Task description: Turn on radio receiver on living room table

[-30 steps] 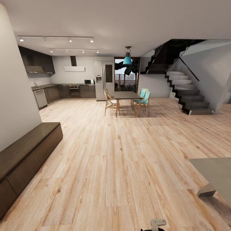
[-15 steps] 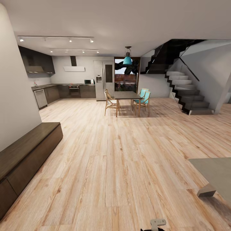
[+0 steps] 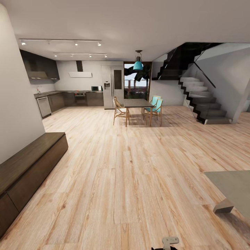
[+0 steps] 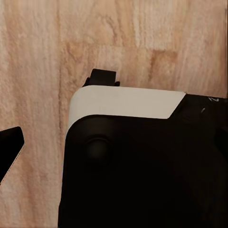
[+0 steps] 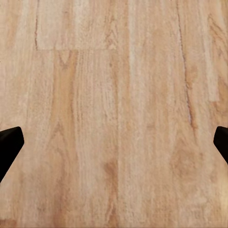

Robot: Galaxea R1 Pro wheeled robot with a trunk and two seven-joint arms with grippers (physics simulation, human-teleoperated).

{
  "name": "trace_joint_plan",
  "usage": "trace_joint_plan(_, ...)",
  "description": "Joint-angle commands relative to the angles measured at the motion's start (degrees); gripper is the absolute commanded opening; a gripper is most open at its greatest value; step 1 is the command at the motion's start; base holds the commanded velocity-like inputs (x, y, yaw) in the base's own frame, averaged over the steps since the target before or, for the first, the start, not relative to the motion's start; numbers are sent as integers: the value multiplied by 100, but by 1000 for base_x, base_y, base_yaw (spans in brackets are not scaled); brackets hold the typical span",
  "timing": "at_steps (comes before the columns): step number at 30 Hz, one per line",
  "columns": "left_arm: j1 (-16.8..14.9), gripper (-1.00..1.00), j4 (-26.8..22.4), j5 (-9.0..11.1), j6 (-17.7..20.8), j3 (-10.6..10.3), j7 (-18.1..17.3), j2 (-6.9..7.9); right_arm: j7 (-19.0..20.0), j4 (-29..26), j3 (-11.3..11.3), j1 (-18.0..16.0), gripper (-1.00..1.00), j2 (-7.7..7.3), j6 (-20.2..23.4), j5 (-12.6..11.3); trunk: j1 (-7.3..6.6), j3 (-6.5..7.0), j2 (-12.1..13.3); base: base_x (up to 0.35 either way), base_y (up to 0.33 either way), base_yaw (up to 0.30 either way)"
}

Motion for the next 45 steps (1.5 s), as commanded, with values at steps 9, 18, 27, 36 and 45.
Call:
trace_joint_plan(9,1,100,-1089,-5,3,9,3,66,19,-6,0,-1,100,0,-29,10,0,0,0,0,0,0)
trace_joint_plan(18,1,100,-2597,-25,3,1,12,87,25,-179,-9,2,100,-3,-48,28,0,0,0,0,0,0)
trace_joint_plan(27,-10,100,-4529,-19,81,25,46,85,-32,-2744,-9,-6,100,-34,743,49,0,0,0,0,0,0)
trace_joint_plan(36,-92,100,-5305,-26,714,27,24,139,-28,-5396,-9,-13,100,-35,2543,45,0,0,0,0,0,0)
trace_joint_plan(45,-115,100,-5429,-10,767,-5,-4,254,29,-5649,302,-15,100,-55,2552,33,0,0,0,0,0,0)
